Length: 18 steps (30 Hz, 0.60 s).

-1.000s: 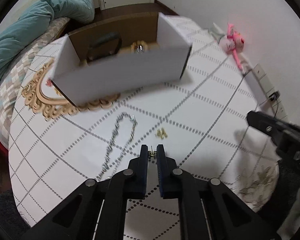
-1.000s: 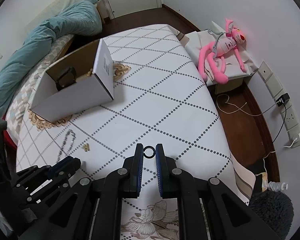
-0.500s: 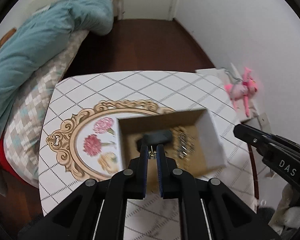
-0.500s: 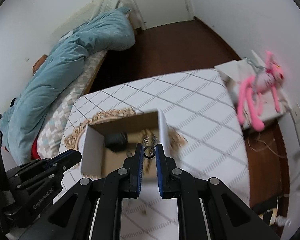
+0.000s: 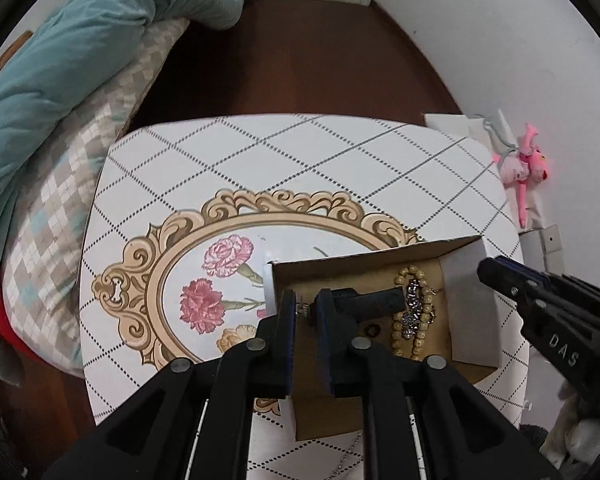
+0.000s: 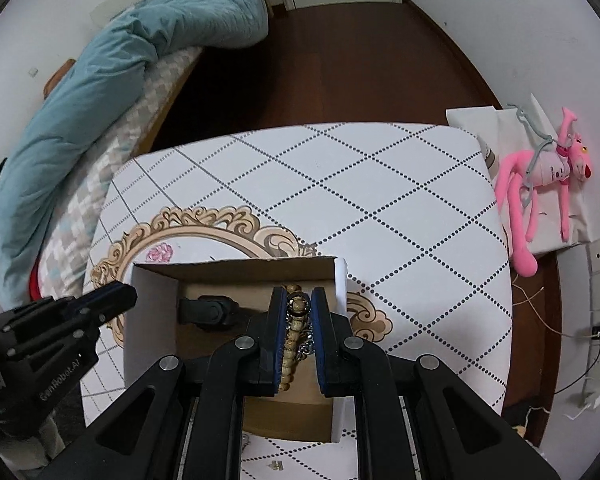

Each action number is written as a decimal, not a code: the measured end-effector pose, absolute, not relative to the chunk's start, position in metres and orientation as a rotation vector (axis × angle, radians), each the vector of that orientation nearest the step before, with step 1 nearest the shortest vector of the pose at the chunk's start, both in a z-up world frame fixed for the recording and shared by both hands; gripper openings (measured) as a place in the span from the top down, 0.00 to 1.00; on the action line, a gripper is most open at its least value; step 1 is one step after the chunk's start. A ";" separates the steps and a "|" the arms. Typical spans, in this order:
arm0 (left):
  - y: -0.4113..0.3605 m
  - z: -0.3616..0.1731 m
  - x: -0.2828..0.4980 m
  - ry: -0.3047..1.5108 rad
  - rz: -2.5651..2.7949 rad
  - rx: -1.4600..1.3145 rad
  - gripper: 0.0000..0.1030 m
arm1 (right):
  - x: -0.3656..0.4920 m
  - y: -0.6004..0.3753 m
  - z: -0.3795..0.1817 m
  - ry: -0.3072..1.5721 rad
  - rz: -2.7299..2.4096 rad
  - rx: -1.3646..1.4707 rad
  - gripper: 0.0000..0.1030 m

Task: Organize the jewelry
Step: 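Carry the ring and earring into the box while both grippers release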

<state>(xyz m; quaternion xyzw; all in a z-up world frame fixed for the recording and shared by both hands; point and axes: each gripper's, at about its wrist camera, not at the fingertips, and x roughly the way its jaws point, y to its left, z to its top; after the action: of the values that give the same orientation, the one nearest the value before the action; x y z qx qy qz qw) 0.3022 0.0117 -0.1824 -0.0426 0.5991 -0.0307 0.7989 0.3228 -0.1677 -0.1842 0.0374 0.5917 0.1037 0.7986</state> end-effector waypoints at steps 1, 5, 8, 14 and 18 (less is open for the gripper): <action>0.013 -0.183 0.304 1.295 -0.061 -0.102 0.89 | 0.323 -0.167 -0.185 1.279 0.217 0.077 0.87; 0.015 -0.177 0.306 1.274 -0.034 -0.079 0.86 | 0.324 -0.171 -0.183 1.273 0.193 0.057 0.77; 0.019 -0.171 0.304 1.245 0.000 -0.064 0.51 | 0.321 -0.174 -0.178 1.255 0.176 0.037 0.75; 0.026 -0.170 0.292 1.202 0.057 -0.037 0.22 | 0.308 -0.173 -0.173 1.217 0.120 -0.056 0.47; 0.026 -0.176 0.279 1.182 0.077 -0.010 0.00 | 0.297 -0.172 -0.178 1.212 0.094 -0.117 0.07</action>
<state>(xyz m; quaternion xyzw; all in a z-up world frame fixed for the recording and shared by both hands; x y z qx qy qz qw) 0.2789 0.0256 -0.1758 -0.0049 0.5572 0.0364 0.8296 0.2965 -0.1717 -0.1776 -0.0548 0.5691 0.0441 0.8193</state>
